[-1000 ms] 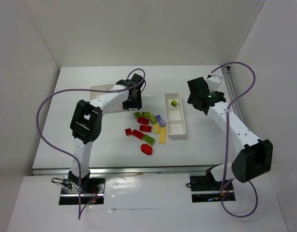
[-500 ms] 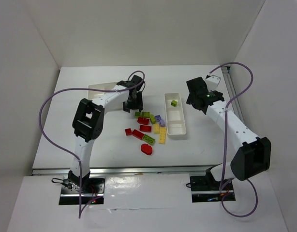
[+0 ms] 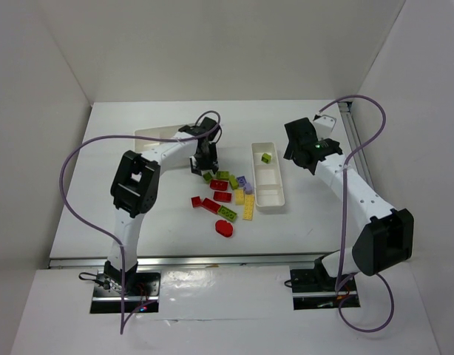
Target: Sort the legos into containers by color
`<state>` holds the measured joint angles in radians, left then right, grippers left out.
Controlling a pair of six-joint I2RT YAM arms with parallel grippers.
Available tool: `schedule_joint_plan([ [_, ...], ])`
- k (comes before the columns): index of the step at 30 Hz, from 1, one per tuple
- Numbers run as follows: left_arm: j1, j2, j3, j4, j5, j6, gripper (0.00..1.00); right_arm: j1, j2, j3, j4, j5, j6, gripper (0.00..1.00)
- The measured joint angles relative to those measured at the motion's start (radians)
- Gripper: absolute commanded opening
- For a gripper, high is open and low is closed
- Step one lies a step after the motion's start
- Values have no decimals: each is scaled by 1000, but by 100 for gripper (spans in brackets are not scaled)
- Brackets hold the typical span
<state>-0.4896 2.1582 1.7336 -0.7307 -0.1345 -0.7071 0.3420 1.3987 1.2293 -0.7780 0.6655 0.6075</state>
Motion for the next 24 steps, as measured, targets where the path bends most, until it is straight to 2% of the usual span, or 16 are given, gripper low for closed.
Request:
schedule_joint_plan([
  [4,-7,0,-24,-4,-27,0,55,0,2,0,0,-2,0,100],
  [11,-17,0,-43,-14,-60,-3,55,0,18,0,0,-14,-2,100],
  [16,-17,0,-42,-19,-59,-4,38,0,24,0,1,-16,-7,100],
  [18,-17,0,-34,-30,-59,-1,36,0,31,0,1,-16,-7,100],
  [21,-24,0,15,-58,-59,31,33,0,35,0,0,-18,-7,100],
  [24,-45,0,140,-89,-51,75,32,0,35,0,0,-10,-6,100],
])
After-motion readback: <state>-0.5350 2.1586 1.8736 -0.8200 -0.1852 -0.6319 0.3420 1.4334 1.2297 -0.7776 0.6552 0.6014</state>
